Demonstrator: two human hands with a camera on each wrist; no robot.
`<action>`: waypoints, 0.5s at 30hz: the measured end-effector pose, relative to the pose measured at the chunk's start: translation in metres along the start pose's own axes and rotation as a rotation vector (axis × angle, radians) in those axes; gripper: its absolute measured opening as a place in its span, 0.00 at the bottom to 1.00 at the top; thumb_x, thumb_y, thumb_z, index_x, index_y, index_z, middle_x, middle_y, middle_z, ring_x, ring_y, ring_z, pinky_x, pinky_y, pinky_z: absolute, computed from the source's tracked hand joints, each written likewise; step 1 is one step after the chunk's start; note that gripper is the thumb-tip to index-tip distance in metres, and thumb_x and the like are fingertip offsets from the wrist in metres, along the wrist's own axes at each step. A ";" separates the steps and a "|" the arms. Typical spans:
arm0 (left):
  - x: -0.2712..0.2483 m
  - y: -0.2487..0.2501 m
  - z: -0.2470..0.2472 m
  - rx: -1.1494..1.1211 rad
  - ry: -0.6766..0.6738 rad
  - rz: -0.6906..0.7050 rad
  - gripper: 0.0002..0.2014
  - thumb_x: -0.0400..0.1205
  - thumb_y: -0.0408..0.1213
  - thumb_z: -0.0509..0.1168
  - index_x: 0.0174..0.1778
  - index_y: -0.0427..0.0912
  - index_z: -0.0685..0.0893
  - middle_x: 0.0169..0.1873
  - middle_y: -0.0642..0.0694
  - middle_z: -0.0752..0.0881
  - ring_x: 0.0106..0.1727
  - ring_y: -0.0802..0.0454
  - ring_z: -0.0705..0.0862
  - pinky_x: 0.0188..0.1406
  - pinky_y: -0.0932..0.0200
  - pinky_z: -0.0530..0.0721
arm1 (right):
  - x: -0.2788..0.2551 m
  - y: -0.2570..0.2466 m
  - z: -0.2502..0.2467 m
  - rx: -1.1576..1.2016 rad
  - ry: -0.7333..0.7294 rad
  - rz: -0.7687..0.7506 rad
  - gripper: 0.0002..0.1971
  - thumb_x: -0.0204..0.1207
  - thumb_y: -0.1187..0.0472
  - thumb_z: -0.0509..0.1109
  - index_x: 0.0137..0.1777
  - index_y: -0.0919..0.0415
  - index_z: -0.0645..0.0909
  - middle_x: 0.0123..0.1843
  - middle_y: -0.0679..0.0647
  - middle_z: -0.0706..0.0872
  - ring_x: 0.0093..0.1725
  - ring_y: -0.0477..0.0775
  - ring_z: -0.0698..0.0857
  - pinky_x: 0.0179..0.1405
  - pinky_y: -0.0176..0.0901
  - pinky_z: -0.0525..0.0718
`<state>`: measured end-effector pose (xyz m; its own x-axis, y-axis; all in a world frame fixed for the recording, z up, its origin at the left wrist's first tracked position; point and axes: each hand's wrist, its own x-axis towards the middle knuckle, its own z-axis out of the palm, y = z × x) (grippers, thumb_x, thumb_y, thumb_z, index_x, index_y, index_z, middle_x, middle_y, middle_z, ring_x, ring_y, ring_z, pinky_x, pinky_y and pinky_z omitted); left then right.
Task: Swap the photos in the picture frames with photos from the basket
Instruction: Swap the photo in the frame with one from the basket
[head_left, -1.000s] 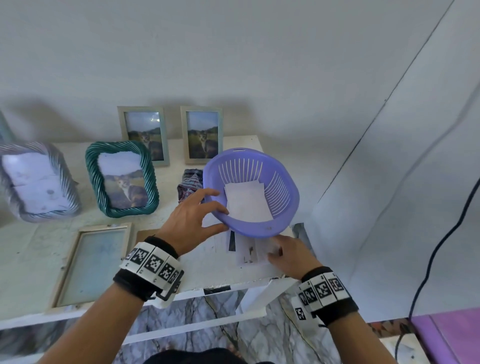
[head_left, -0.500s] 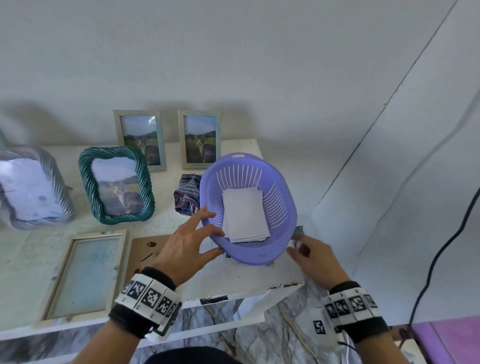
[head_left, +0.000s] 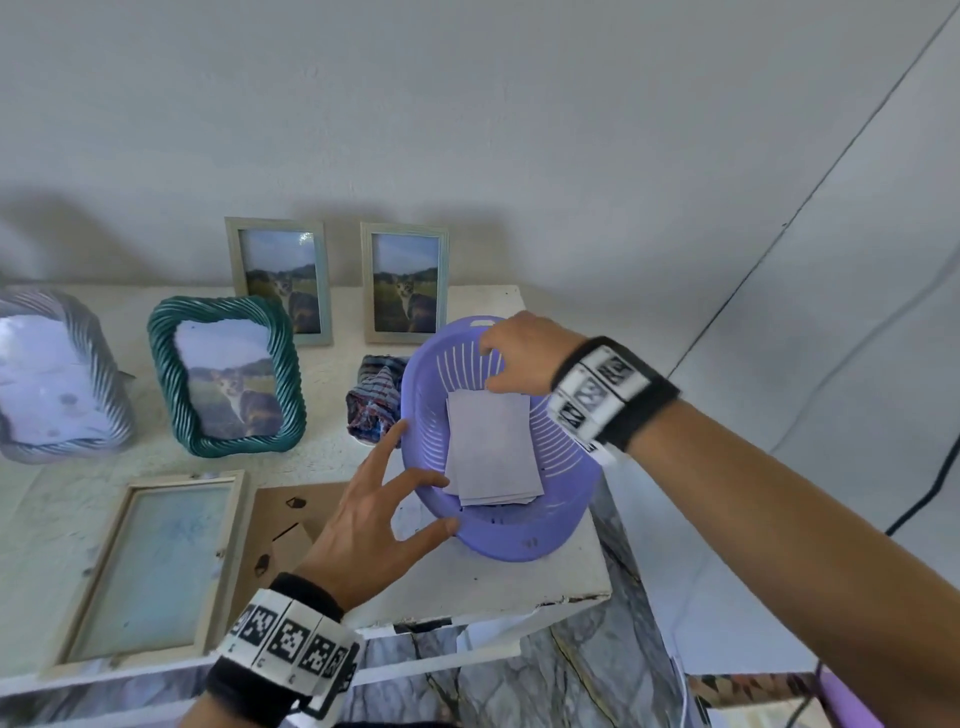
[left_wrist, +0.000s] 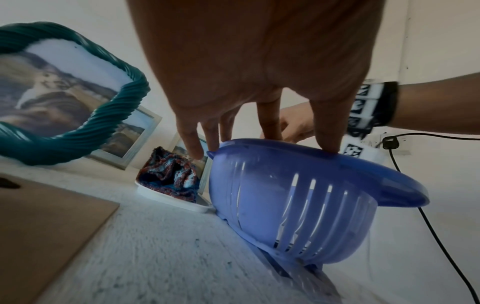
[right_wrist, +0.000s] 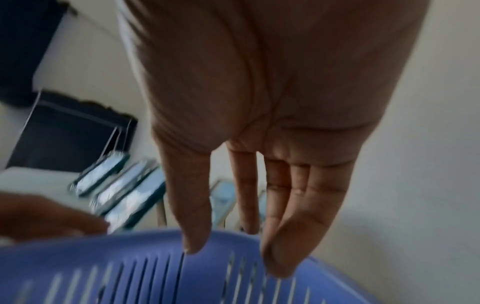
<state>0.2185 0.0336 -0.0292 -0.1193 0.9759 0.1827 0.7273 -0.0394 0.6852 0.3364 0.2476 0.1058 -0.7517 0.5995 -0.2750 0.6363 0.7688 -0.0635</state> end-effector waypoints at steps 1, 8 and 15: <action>0.000 0.000 0.000 0.004 -0.002 -0.001 0.21 0.74 0.71 0.62 0.59 0.67 0.79 0.85 0.59 0.50 0.83 0.52 0.62 0.72 0.45 0.76 | 0.015 -0.008 0.002 -0.067 -0.104 0.014 0.10 0.75 0.55 0.73 0.48 0.62 0.83 0.47 0.58 0.84 0.49 0.60 0.82 0.42 0.45 0.80; 0.001 0.000 -0.001 0.006 0.022 0.025 0.22 0.74 0.71 0.63 0.58 0.64 0.81 0.85 0.56 0.53 0.83 0.51 0.62 0.74 0.47 0.73 | 0.027 -0.014 0.040 -0.506 -0.247 -0.071 0.17 0.78 0.61 0.69 0.66 0.62 0.78 0.62 0.56 0.82 0.55 0.60 0.81 0.46 0.47 0.75; 0.002 -0.001 -0.002 0.018 -0.001 0.025 0.21 0.75 0.72 0.62 0.57 0.65 0.79 0.85 0.56 0.52 0.83 0.51 0.63 0.72 0.43 0.76 | 0.045 -0.014 0.045 -0.374 -0.187 -0.019 0.10 0.81 0.60 0.67 0.60 0.61 0.81 0.58 0.57 0.87 0.55 0.59 0.85 0.48 0.48 0.82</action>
<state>0.2160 0.0350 -0.0283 -0.1002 0.9749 0.1991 0.7422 -0.0600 0.6675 0.3018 0.2540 0.0512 -0.6962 0.5604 -0.4485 0.4903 0.8277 0.2730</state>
